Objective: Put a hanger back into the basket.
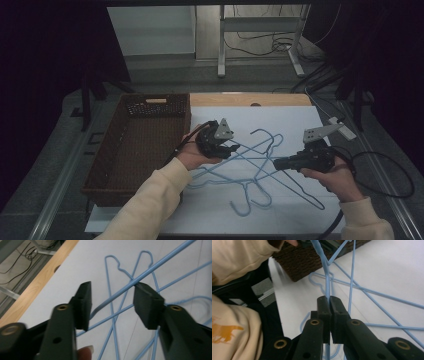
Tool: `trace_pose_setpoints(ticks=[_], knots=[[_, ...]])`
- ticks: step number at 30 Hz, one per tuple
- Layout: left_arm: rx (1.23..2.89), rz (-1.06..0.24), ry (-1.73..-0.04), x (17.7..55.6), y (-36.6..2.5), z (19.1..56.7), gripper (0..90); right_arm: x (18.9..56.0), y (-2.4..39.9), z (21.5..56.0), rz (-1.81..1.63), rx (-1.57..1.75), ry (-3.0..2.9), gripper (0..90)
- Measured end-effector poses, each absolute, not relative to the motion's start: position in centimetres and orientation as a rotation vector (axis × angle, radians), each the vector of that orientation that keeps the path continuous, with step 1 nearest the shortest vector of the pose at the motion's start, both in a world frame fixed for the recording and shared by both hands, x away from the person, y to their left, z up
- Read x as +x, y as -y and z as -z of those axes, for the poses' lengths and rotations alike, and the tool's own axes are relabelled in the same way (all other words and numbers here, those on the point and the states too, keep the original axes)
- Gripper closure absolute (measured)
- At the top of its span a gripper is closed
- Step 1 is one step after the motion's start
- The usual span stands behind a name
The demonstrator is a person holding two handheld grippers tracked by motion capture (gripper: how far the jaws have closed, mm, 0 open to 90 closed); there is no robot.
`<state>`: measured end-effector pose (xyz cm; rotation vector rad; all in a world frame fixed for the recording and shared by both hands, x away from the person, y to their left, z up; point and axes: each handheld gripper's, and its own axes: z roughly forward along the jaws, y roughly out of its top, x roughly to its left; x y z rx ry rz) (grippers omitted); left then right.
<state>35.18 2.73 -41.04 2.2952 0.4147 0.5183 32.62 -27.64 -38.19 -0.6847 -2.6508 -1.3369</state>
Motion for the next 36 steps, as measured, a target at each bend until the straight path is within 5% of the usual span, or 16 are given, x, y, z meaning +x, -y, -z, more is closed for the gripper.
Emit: trace_pose_setpoints(ticks=[4, 16, 27, 36], knots=[[2.339, -0.527, -0.336, 34.8, -2.3, 41.2, 67.7, 32.9, 27.9, 38.1, 1.318, -0.669, 2.653, 87.9], [2.435, -0.479, -0.209, 33.1, -2.0, 40.8, 86.0, 34.9, 29.4, 38.3, 1.319, -0.813, 2.706, 87.4], [2.345, -0.360, -0.356, 32.2, -3.5, 40.1, 87.3, 35.1, 29.1, 38.4, 1.412, -0.889, 2.767, 83.2], [2.225, -0.321, -0.509, 31.8, -5.2, 38.8, 87.4, 33.7, 31.5, 37.4, 1.777, -1.027, 2.679, 61.3]])
